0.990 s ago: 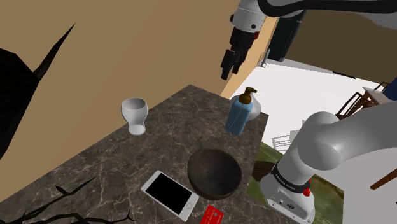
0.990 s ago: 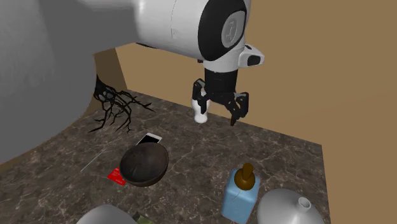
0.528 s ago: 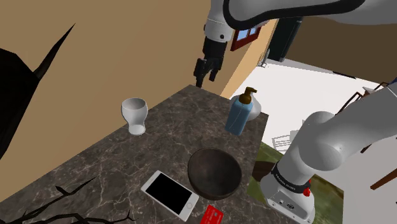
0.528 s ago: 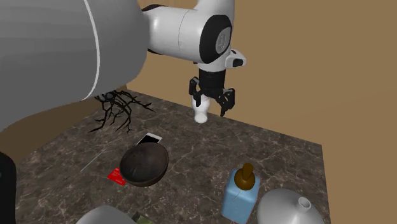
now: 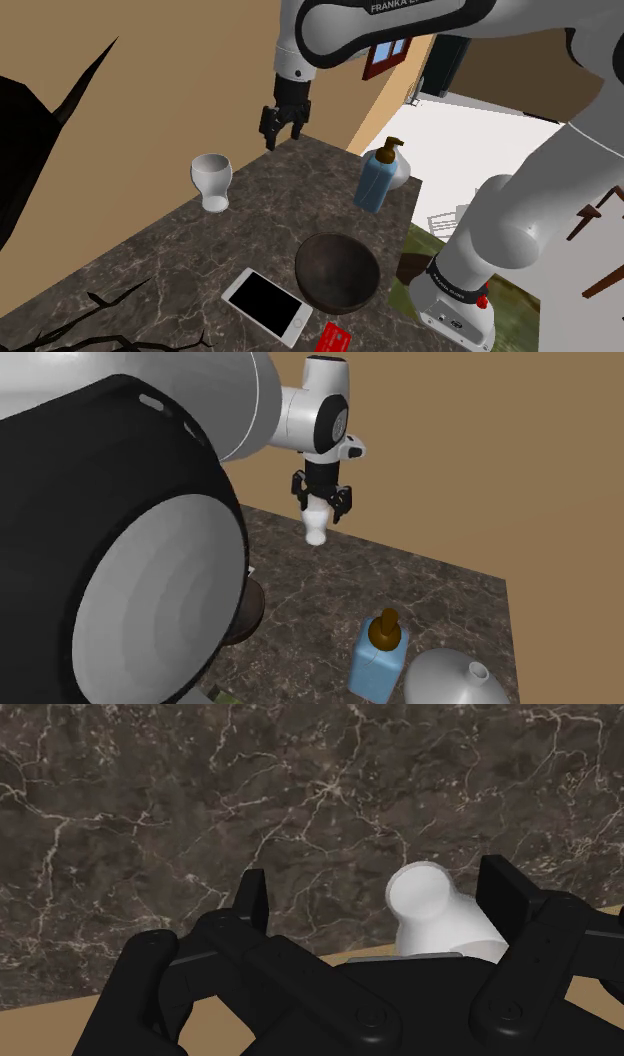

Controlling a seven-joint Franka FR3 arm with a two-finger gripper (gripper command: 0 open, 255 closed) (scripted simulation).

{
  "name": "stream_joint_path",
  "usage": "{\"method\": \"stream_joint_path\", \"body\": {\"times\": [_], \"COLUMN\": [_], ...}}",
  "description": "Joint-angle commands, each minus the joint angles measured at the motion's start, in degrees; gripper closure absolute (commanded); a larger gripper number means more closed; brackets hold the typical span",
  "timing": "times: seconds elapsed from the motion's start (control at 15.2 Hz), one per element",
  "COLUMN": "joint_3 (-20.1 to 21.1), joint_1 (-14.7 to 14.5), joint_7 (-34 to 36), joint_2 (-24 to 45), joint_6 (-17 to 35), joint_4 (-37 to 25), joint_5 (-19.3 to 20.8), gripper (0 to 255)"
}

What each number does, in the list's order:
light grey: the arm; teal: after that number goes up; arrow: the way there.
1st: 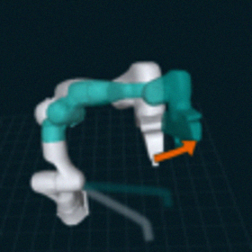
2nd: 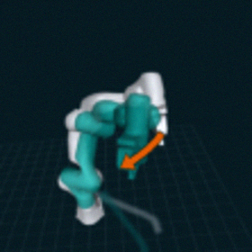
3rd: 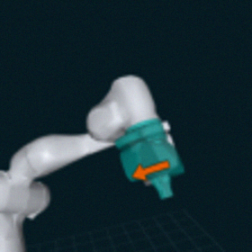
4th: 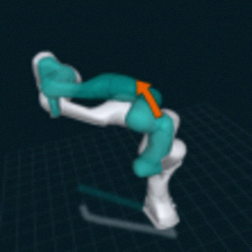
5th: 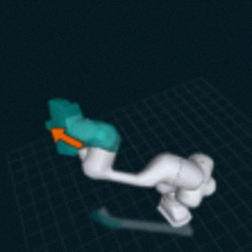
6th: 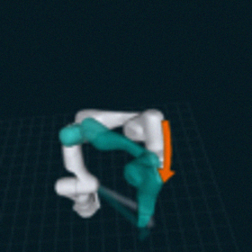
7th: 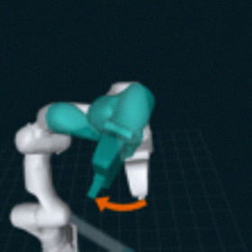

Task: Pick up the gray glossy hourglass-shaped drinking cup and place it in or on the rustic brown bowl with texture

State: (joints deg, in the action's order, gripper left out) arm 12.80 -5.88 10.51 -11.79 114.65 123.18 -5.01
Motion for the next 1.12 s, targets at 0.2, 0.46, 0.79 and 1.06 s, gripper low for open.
{"method": "stream_joint_path", "body": {"times": [0.2,0.46,0.79,1.06], "joint_3": [2.54,3.77,4.35,4.2], "joint_1": [-1.26,-2.83,-5.7,-7.82], "joint_7": [4.46,7.84,11.61,13.36], "joint_2": [10.76,19.43,30.72,37.7], "joint_6": [2.43,3.37,2.9,2.34], "joint_4": [-8.29,-15.83,-27.3,-34.71], "joint_5": [1.8,4.0,7.03,8.69], "gripper": [0,0,0,0]}}
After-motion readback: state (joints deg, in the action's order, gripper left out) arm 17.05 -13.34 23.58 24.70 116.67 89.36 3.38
